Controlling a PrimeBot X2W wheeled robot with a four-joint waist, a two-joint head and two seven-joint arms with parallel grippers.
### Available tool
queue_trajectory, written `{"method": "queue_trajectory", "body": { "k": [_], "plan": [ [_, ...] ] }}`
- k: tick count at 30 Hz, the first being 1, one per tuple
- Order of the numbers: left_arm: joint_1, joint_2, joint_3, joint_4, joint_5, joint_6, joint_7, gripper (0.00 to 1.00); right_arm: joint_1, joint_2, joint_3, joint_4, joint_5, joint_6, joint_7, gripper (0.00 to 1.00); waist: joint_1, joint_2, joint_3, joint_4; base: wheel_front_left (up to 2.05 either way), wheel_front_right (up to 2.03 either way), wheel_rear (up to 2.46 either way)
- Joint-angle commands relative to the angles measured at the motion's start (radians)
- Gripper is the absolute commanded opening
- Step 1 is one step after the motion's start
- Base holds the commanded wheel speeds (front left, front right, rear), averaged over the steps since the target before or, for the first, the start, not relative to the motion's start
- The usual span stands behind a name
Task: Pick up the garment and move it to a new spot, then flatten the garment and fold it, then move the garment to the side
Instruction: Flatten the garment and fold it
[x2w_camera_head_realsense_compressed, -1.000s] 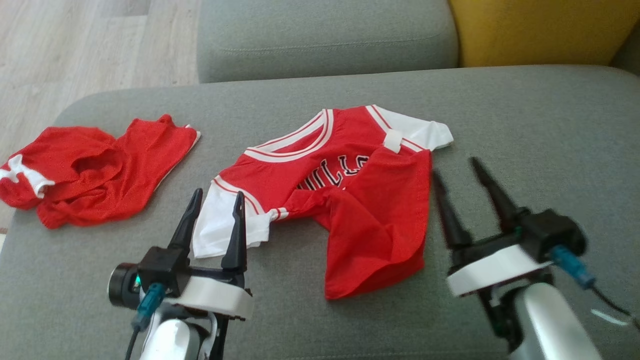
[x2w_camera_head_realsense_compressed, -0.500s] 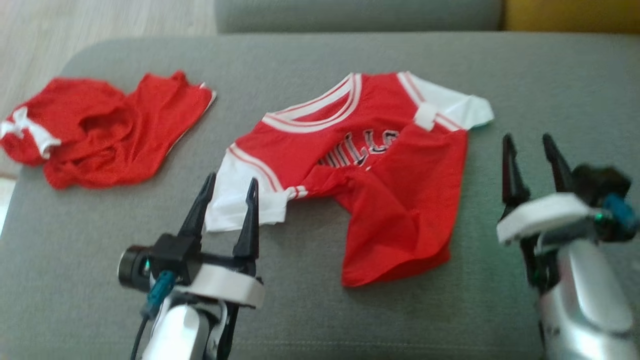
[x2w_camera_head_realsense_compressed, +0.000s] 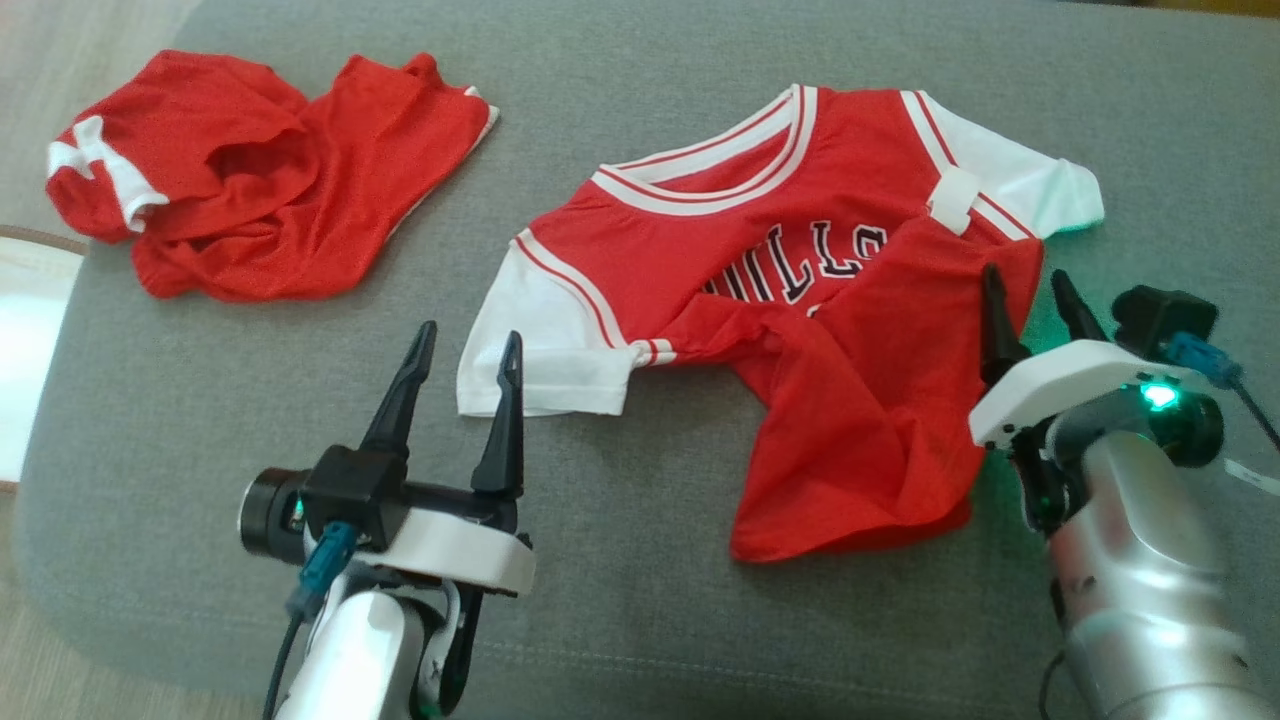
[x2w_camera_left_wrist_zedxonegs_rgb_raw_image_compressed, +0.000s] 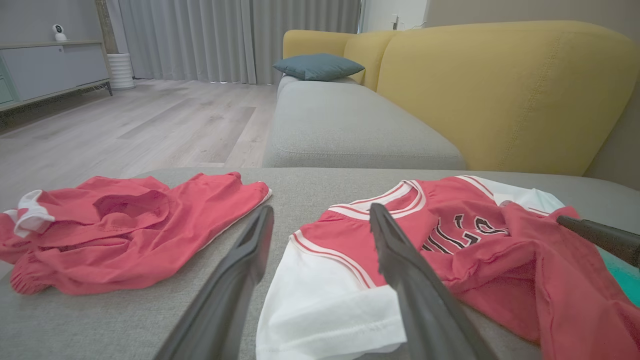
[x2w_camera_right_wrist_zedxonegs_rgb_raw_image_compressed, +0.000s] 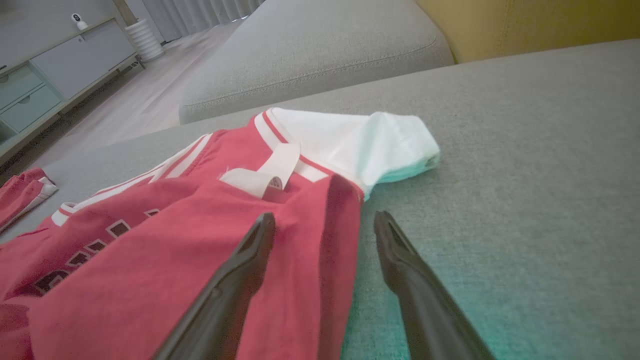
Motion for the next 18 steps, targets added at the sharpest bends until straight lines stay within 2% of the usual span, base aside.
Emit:
{"method": "queue_trajectory", "body": {
  "k": [1,5,6,7,13,16,18],
  "plan": [
    [-0.047,0.002,0.035,-0.034,0.003,0.005,-0.005,1.0,-0.042,0.001,0.029,-0.01,-0.002,0.004,-0.018,1.0,0.0,0.0,0.005,-0.007,0.0,0.0,0.0],
    [-0.046,0.002,0.04,-0.031,0.009,0.0,-0.005,1.0,-0.088,0.001,0.065,0.076,0.024,0.004,-0.051,1.0,0.0,0.0,0.018,-0.025,0.0,0.0,0.0],
    [-0.045,0.002,0.042,-0.031,0.01,0.0,-0.005,1.0,-0.1,0.001,0.081,0.096,0.04,0.004,-0.057,0.35,0.0,0.0,0.02,-0.03,0.0,0.0,0.0],
    [-0.045,0.002,0.044,-0.03,0.012,-0.001,-0.005,1.0,-0.11,0.001,0.097,0.112,0.057,0.004,-0.066,0.0,0.0,0.0,0.023,-0.034,0.0,0.0,0.0],
    [-0.053,0.002,0.063,-0.027,0.026,-0.006,-0.005,1.0,-0.143,0.001,0.16,0.156,0.113,0.004,-0.124,0.0,0.0,0.0,0.029,-0.067,0.0,0.0,0.0],
    [-0.055,0.002,0.067,-0.029,0.021,-0.005,-0.005,1.0,-0.156,-0.006,0.109,0.142,0.051,0.004,-0.134,0.0,0.0,0.0,0.024,-0.082,0.0,0.0,0.0],
    [-0.054,0.002,0.066,-0.029,0.015,-0.002,-0.005,1.0,-0.169,-0.033,0.049,0.114,0.011,0.004,-0.136,0.0,0.0,0.0,0.019,-0.089,0.0,0.0,0.0]
  ]
}}
